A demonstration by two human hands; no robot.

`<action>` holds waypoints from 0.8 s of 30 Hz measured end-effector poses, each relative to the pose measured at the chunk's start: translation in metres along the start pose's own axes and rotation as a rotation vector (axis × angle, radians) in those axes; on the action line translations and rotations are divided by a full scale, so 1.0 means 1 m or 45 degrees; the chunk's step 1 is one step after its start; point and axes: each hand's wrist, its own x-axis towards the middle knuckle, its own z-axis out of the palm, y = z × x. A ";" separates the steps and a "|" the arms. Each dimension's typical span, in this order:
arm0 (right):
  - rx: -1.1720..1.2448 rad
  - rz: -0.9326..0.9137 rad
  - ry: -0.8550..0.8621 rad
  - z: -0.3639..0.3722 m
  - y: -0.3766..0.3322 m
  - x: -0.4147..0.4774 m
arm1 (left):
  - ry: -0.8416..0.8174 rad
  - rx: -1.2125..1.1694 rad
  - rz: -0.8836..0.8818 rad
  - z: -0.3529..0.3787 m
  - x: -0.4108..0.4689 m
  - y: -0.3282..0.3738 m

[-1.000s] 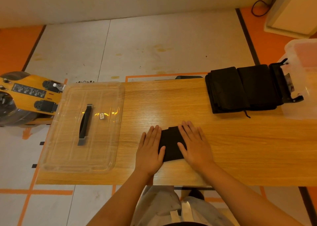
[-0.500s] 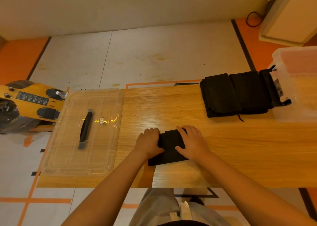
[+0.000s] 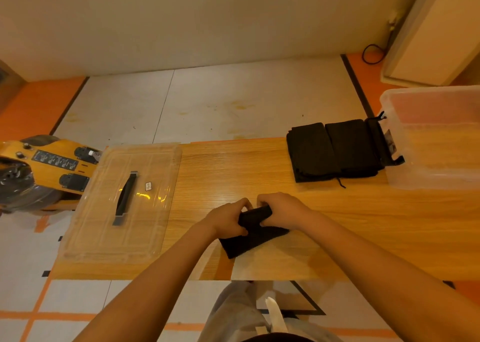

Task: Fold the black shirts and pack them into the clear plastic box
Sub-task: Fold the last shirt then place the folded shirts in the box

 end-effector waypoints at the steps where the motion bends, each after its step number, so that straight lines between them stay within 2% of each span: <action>1: 0.027 -0.045 0.031 -0.010 -0.002 -0.006 | 0.007 -0.094 0.039 -0.002 -0.004 0.006; 6: 0.379 -0.133 0.229 -0.044 0.003 -0.034 | 0.072 -0.497 0.171 -0.012 -0.017 0.042; 8: 0.721 -0.075 0.425 -0.058 0.010 -0.046 | 0.128 -0.634 0.211 -0.016 -0.021 0.058; 10: 1.202 0.061 0.570 -0.068 0.021 -0.060 | 0.192 -0.779 0.236 -0.022 -0.022 0.073; 12: 1.572 0.225 0.495 -0.066 0.032 -0.076 | 0.269 -0.930 0.249 -0.027 -0.019 0.086; 14: 1.665 0.281 0.277 -0.053 0.039 -0.086 | 0.351 -1.037 0.234 -0.031 -0.010 0.096; 16: 1.744 0.284 0.190 -0.044 0.040 -0.088 | 0.408 -1.155 0.205 -0.031 0.002 0.105; 18: 1.798 0.315 0.264 -0.045 0.039 -0.084 | 0.432 -1.280 0.160 -0.032 0.018 0.112; 24: 1.680 0.358 0.502 -0.075 0.066 -0.047 | 0.421 -1.479 0.069 -0.044 0.081 0.124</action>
